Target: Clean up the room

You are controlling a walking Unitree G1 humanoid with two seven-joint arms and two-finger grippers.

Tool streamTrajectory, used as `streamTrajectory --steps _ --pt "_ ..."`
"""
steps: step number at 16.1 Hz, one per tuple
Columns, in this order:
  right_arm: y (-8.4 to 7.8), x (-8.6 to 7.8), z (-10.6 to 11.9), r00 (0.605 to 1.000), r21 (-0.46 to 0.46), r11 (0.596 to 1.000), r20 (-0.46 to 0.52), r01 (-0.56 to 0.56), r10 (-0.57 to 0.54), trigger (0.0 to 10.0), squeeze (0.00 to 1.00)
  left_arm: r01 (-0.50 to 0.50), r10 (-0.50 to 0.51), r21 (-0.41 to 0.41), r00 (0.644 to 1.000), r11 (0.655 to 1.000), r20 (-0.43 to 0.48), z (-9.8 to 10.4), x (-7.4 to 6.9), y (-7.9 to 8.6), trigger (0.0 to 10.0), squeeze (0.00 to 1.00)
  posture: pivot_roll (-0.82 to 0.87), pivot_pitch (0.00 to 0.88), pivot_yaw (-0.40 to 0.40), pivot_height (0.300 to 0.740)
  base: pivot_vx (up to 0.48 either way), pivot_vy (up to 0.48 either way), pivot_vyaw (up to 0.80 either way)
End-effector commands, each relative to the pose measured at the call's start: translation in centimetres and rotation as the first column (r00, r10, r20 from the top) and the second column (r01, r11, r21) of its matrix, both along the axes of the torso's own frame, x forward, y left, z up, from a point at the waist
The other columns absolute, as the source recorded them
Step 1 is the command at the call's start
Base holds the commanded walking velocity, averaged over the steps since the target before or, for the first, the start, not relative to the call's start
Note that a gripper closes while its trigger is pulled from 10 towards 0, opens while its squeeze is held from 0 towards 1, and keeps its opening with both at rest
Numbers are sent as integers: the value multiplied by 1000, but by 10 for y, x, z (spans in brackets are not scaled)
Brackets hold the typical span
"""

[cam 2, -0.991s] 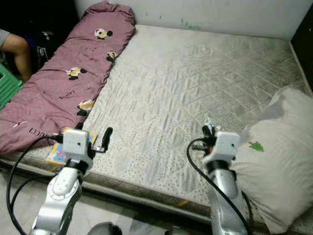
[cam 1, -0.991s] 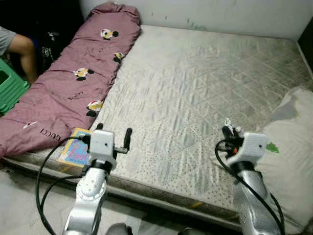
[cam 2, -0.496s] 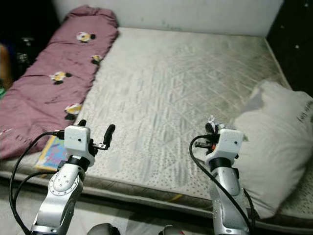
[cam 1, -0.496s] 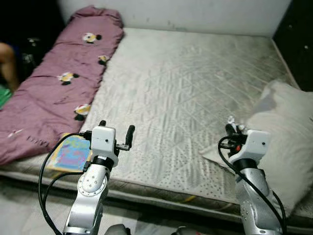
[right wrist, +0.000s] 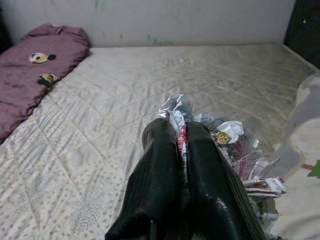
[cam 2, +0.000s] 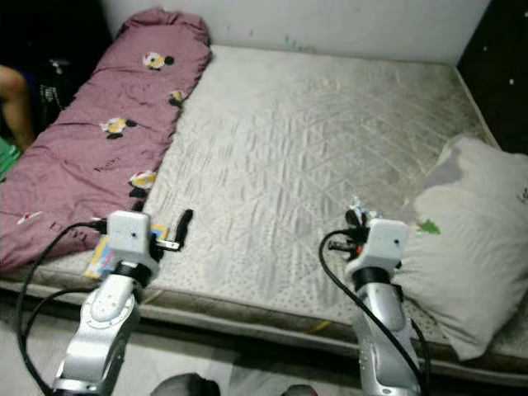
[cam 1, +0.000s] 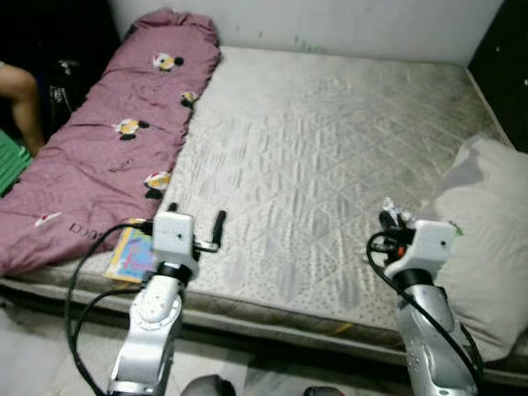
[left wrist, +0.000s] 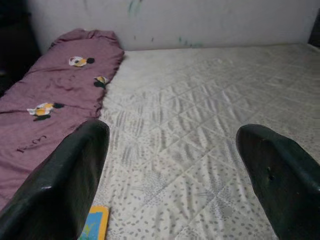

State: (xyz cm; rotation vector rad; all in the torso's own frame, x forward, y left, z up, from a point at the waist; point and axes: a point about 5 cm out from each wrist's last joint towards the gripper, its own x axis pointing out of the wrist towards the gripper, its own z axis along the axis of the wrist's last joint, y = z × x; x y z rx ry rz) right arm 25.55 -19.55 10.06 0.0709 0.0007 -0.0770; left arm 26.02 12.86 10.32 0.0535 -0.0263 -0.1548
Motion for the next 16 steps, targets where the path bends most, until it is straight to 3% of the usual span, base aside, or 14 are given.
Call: streamTrajectory --steps 1,3,13,16 --pt "2 0 2 1000 4 1000 3 -11 11 10000 0 -6 6 14 1000 1000 -20 -4 -1 3 10000 0 -51 104 31 740 0 311 0" --pt "3 0 1 1000 5 1000 0 -13 13 10000 0 -7 7 14 1000 1000 -21 -4 -1 4 10000 0 -50 105 31 740 0 307 0" --pt "4 -2 -3 1000 7 1000 -18 -19 20 10000 0 -7 8 13 1000 1000 -25 -4 -1 4 10000 0 -45 105 31 740 0 338 -800" --pt "3 -2 -5 999 3 1000 -24 -26 26 10000 0 -7 7 17 1000 1000 -22 -4 -1 5 10000 0 -46 103 27 740 0 480 0"
